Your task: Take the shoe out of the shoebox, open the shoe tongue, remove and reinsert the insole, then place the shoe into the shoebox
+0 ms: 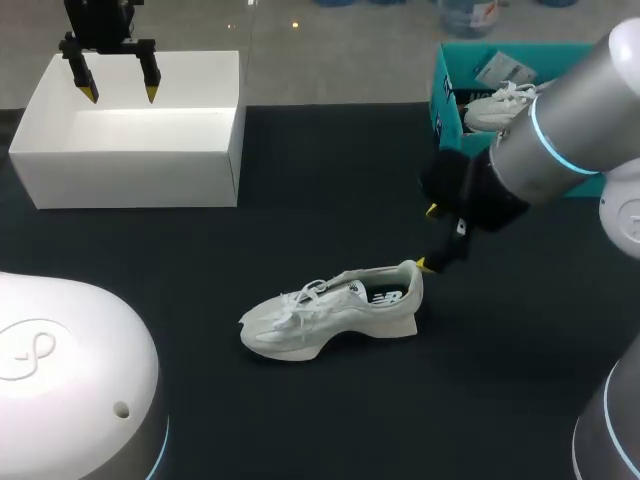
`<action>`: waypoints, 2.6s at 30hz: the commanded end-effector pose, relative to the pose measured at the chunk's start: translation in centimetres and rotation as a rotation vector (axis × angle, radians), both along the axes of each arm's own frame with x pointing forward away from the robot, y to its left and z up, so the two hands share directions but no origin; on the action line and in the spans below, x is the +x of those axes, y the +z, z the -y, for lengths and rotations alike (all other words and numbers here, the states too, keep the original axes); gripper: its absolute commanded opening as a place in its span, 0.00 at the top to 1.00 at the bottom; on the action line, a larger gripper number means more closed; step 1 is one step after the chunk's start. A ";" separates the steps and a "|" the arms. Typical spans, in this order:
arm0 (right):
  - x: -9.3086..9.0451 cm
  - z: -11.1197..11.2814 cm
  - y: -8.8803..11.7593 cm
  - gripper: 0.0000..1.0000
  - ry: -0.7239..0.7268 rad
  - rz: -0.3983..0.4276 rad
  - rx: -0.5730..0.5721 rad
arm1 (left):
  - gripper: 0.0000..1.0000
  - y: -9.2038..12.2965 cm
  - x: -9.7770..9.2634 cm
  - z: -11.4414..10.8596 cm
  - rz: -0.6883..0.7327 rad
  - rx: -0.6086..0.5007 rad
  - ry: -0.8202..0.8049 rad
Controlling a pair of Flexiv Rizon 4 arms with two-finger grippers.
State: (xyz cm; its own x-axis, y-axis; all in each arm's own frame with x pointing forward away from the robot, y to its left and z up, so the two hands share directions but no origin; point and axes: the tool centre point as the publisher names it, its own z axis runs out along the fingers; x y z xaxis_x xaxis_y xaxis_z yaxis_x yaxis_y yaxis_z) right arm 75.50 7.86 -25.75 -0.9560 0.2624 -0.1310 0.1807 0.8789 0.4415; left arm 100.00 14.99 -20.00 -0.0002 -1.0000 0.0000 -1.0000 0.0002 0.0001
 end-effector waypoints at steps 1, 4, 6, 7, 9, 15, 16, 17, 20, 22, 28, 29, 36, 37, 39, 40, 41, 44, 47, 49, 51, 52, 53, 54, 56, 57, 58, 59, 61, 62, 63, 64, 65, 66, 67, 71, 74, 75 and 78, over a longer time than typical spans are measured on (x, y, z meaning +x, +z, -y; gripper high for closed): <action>-0.4 1.8 -0.3 0.00 0.991 0.203 0.086 | 0.00 0.0 0.0 0.0 0.000 0.000 0.000; -0.9 2.5 -0.1 0.00 0.943 0.187 0.085 | 0.00 0.0 0.0 0.0 0.000 0.000 0.000; -1.1 2.9 0.0 0.00 0.904 0.173 0.079 | 0.00 0.0 0.0 0.0 0.000 0.000 0.000; -1.1 3.0 0.0 0.00 0.872 0.152 0.054 | 0.00 0.0 0.0 0.0 0.000 0.000 0.000; -1.1 3.2 0.0 0.00 0.842 0.152 0.069 | 0.00 0.0 0.0 0.0 0.000 0.000 0.000; -1.2 3.3 0.0 0.00 0.756 0.101 0.054 | 0.00 0.0 0.0 0.0 0.000 0.000 0.000; -1.2 3.4 -0.1 0.00 0.717 0.077 0.051 | 0.00 0.0 0.0 0.0 0.000 0.000 0.000; -1.2 3.6 -0.2 0.00 0.686 0.039 0.064 | 0.00 0.0 0.0 0.0 0.000 0.000 0.000; -1.2 3.6 -0.2 0.00 0.686 0.039 0.064 | 0.00 0.0 0.0 0.0 0.000 0.000 0.000; -1.2 3.6 -0.2 0.00 0.686 0.039 0.064 | 0.00 0.0 0.0 0.0 0.000 0.000 0.000; -1.2 3.6 -0.2 0.00 0.686 0.039 0.064 | 0.00 0.0 0.0 0.0 0.000 0.000 0.000; -1.2 3.6 -0.2 0.00 0.686 0.039 0.064 | 0.00 0.0 0.0 0.0 0.000 0.000 0.000; 1.4 3.4 -4.5 0.00 0.361 0.115 0.274 | 0.00 0.0 0.0 0.0 0.000 0.000 0.000; 1.7 3.3 -4.9 0.00 0.351 0.110 0.274 | 0.00 0.0 0.0 0.0 0.000 0.000 0.000; 2.0 3.2 -5.5 0.00 0.315 0.106 0.269 | 0.00 0.0 0.0 0.0 0.000 0.000 0.000; 2.1 3.3 -5.8 0.00 0.299 0.109 0.291 | 0.00 0.0 0.0 0.0 0.000 0.000 0.000; 2.0 3.4 -6.0 0.00 0.279 0.118 0.304 | 0.00 0.0 0.0 0.0 0.000 0.000 0.000; 1.8 3.5 -7.0 0.00 0.278 0.086 0.328 | 0.00 0.0 0.0 0.0 0.000 0.000 0.000; 1.3 3.7 -8.2 0.00 0.261 0.051 0.357 | 0.00 0.0 0.0 0.0 0.000 0.000 0.000; 0.9 3.5 -9.0 0.00 0.276 0.025 0.381 | 0.00 0.0 0.0 0.0 0.000 0.000 0.000; 0.5 3.1 -9.5 0.00 0.284 0.011 0.399 | 0.00 0.0 0.0 0.0 0.000 0.000 0.000; 0.2 2.9 -9.7 0.00 0.288 0.006 0.404 | 0.00 0.0 0.0 0.0 0.000 0.000 0.000; -0.1 2.7 -10.0 0.00 0.286 0.000 0.414 | 0.00 0.0 0.0 0.0 0.000 0.000 0.000; -0.4 2.6 -10.3 0.00 0.281 -0.003 0.421 | 0.00 0.0 0.0 0.0 0.000 0.000 0.000; -0.7 2.3 -11.0 0.00 0.267 -0.007 0.435 | 0.00 0.0 0.0 0.0 0.000 0.000 0.000; -0.8 2.2 -11.4 0.00 0.260 -0.008 0.440 | 0.00 0.0 0.0 0.0 0.000 0.000 0.000; -0.8 2.0 -11.8 0.00 0.259 -0.006 0.451 | 0.00 0.0 0.0 0.0 0.000 0.000 0.000; -0.7 1.9 -12.1 0.00 0.257 -0.005 0.458 | 0.00 0.0 0.0 0.0 0.000 0.000 0.000; -0.5 1.6 -12.5 0.00 0.257 -0.005 0.470 | 0.00 0.0 0.0 0.0 0.000 0.000 0.000; -0.4 1.5 -12.7 0.00 0.257 -0.006 0.474 | 0.00 0.0 0.0 0.0 0.000 0.000 0.000; -0.3 1.4 -12.9 0.00 0.257 -0.006 0.476 | 0.00 0.0 0.0 0.0 0.000 0.000 0.000; -0.1 1.3 -13.1 0.00 0.258 -0.006 0.477 | 0.00 0.0 0.0 0.0 0.000 0.000 0.000; 0.1 1.2 -13.3 0.00 0.260 -0.008 0.479 | 0.00 0.0 0.0 0.0 0.000 0.000 0.000; 0.2 1.1 -13.4 0.00 0.267 -0.012 0.484 | 0.00 0.0 0.0 0.0 0.000 0.000 0.000; 0.5 0.9 -13.6 0.00 0.277 -0.015 0.490 | 0.00 0.0 0.0 0.0 0.000 0.000 0.000; 1.3 0.6 -14.3 0.00 0.304 -0.022 0.497 | 0.00 0.0 0.0 0.0 0.000 0.000 0.000; 2.0 0.2 -14.6 0.00 0.330 -0.033 0.502 | 0.00 0.0 0.0 0.0 0.000 0.000 0.000; 2.2 0.0 -14.8 0.00 0.340 -0.040 0.504 | 0.00 0.0 0.0 0.0 0.000 0.000 0.000; 2.6 -0.5 -15.2 0.00 0.348 -0.044 0.510 | 0.00 0.0 0.0 0.0 0.000 0.000 0.000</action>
State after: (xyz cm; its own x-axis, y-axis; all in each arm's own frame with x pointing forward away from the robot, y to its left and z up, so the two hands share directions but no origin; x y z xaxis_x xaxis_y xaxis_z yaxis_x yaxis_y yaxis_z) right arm 76.84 7.39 -40.17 -0.9986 -0.0203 -0.0480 -0.0510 0.5702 0.8199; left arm 100.00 15.00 -20.00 -0.0001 -1.0000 0.0000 -1.0000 0.0001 0.0001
